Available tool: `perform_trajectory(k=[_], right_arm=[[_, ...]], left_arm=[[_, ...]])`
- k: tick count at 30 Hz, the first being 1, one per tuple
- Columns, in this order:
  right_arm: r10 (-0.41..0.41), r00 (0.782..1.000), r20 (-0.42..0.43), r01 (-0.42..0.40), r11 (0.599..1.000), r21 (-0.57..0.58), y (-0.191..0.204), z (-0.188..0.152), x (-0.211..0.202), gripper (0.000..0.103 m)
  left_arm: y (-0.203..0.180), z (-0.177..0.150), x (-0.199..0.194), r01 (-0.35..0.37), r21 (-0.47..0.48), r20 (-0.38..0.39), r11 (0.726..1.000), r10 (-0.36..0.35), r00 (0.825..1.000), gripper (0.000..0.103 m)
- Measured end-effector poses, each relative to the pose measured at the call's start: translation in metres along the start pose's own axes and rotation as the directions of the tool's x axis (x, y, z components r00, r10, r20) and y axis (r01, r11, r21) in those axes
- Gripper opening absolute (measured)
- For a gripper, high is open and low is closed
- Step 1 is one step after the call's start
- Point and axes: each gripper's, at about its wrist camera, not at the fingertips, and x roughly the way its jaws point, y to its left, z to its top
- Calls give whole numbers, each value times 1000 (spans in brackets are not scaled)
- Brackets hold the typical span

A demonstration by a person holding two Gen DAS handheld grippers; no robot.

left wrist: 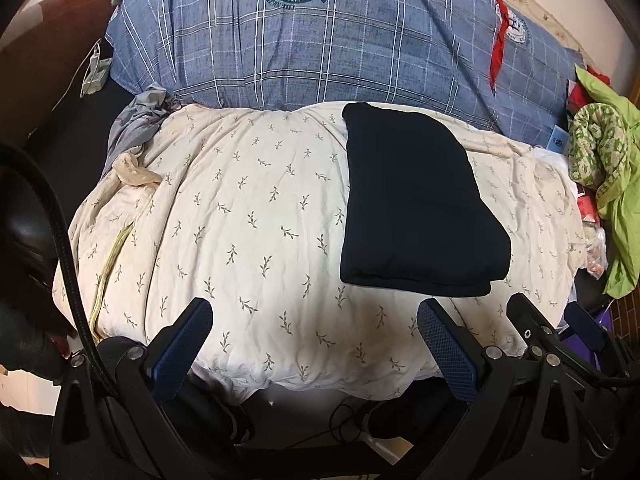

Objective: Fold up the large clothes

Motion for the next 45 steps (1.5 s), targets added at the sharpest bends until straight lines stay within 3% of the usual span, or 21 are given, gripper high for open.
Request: perform_trajectory(k=[28, 36, 45], right_arm=[[-17, 1000, -14, 17, 1000, 8, -2, -2, 1, 80], [-26, 1000, 14, 26, 999, 33, -8, -1, -4, 80], [-32, 999, 21, 31, 999, 38, -13, 0, -7, 80]], left_arm=[[1, -3, 2, -10, 2, -4, 1000, 10, 1000, 102], [-7, -2, -6, -5, 17, 48, 1000, 4, 999, 102], [-11, -1, -7, 2, 25, 48, 1000, -3, 999, 102]])
